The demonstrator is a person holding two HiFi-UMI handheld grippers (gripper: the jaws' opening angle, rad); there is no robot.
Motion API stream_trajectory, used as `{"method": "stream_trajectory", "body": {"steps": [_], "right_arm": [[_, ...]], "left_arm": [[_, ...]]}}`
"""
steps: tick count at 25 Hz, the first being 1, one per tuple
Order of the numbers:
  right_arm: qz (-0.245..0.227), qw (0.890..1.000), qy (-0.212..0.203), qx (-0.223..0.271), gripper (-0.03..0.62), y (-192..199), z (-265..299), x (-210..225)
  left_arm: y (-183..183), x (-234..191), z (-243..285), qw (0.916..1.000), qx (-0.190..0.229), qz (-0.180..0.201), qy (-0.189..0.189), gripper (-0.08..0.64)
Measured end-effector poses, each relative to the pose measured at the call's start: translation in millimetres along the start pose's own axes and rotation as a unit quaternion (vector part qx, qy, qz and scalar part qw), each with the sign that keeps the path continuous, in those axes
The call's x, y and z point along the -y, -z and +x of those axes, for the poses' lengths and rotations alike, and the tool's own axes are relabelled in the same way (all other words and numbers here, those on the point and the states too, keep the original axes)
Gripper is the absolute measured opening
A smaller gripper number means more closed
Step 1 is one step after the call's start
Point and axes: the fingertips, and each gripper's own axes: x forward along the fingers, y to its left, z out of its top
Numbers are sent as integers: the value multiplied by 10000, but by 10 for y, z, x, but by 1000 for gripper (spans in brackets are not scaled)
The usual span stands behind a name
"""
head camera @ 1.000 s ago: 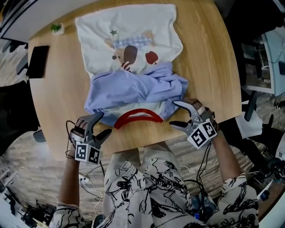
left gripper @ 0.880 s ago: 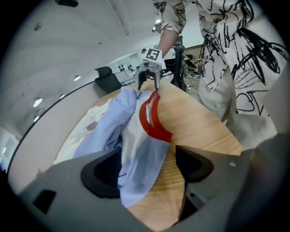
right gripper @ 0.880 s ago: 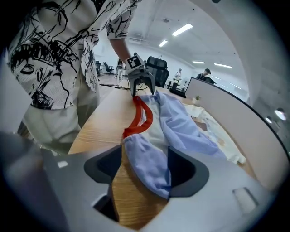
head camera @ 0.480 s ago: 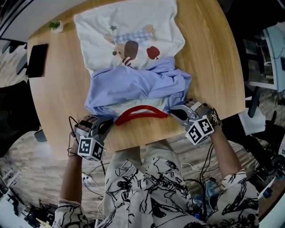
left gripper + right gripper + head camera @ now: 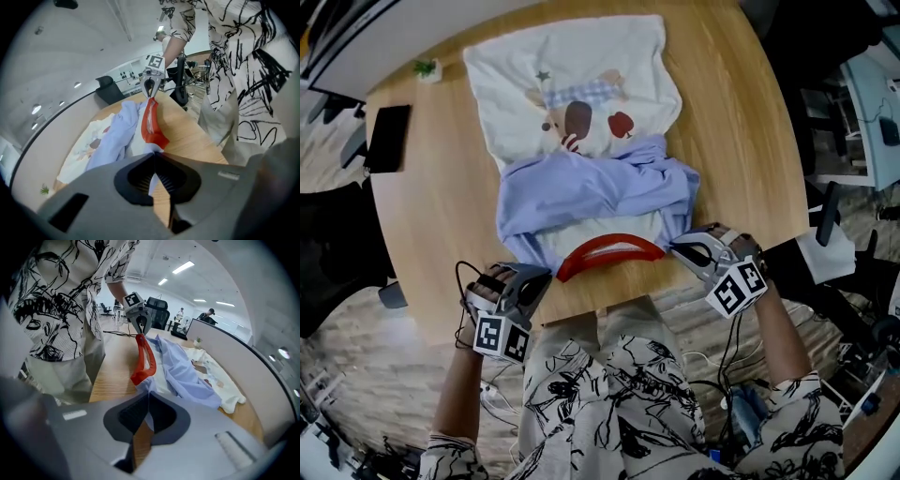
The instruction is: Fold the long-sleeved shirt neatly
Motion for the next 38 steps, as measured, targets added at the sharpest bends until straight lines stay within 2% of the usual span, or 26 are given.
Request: {"method": "stream_trajectory", "body": {"steps": [7, 9, 11, 15, 20, 28, 32, 38], "right_arm": [[234, 9994, 210, -162, 18, -173, -383, -319], [363, 9989, 258, -122, 18, -200, -473, -309], [483, 9985, 267, -57, 18, -223, -547, -206], [640, 9979, 66, 107, 18, -310, -627, 216], [573, 9978, -287, 155, 18, -477, -626, 929], [506, 9963, -693, 32, 18, -553, -315, 2135], [451, 9953, -797, -324, 18, -361, 57, 2555], [366, 9940, -617, -829, 19, 44, 606, 2913]], "left_arm": [[-327, 289, -267, 9995, 179, 73, 238, 14], [-376, 286, -323, 9995, 179, -32, 256, 14], [-434, 175, -378, 9991, 223, -300, 217, 14], [-490, -271, -464, 9948, 226, -988, 81, 15], [-451, -968, -489, 9888, 30, -1487, -86, 15], [-135, -1951, -280, 9861, -650, -1513, -231, 15], [115, -2394, -66, 9815, -858, -1694, -248, 15], [486, -2791, 389, 9761, -1199, -1771, -393, 15]]}}
